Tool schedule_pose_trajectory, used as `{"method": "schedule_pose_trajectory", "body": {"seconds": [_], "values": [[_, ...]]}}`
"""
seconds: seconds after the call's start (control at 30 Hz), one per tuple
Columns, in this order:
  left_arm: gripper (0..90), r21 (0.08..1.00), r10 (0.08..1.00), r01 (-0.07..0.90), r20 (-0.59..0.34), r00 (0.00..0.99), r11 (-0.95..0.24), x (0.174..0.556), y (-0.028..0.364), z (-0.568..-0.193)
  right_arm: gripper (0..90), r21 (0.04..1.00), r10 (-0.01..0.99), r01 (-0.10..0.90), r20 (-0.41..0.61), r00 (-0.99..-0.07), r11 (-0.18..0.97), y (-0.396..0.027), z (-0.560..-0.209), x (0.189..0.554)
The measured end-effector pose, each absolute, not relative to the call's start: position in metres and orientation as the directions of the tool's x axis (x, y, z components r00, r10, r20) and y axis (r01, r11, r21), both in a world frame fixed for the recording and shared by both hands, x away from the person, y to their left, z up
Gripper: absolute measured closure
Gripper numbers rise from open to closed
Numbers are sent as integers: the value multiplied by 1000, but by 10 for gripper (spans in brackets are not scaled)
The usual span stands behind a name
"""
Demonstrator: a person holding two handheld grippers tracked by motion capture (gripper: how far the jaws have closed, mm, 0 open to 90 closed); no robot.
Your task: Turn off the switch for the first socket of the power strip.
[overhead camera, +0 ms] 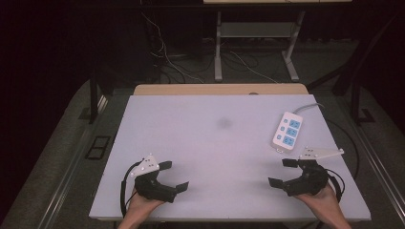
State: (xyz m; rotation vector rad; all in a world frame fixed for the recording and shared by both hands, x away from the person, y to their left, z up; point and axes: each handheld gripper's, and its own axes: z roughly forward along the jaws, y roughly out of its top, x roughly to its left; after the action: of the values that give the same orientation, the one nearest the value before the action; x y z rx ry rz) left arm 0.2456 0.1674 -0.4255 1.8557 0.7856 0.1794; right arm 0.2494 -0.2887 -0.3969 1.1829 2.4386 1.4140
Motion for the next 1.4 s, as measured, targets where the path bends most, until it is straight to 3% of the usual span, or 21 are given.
{"method": "schedule_pose_trajectory", "body": {"seconds": [1.4], "values": [[0, 871, 589, 439, -241, 771, -219, 246, 167, -427, 9, 750, 665, 577, 253, -703, 324, -302, -359, 290]]}}
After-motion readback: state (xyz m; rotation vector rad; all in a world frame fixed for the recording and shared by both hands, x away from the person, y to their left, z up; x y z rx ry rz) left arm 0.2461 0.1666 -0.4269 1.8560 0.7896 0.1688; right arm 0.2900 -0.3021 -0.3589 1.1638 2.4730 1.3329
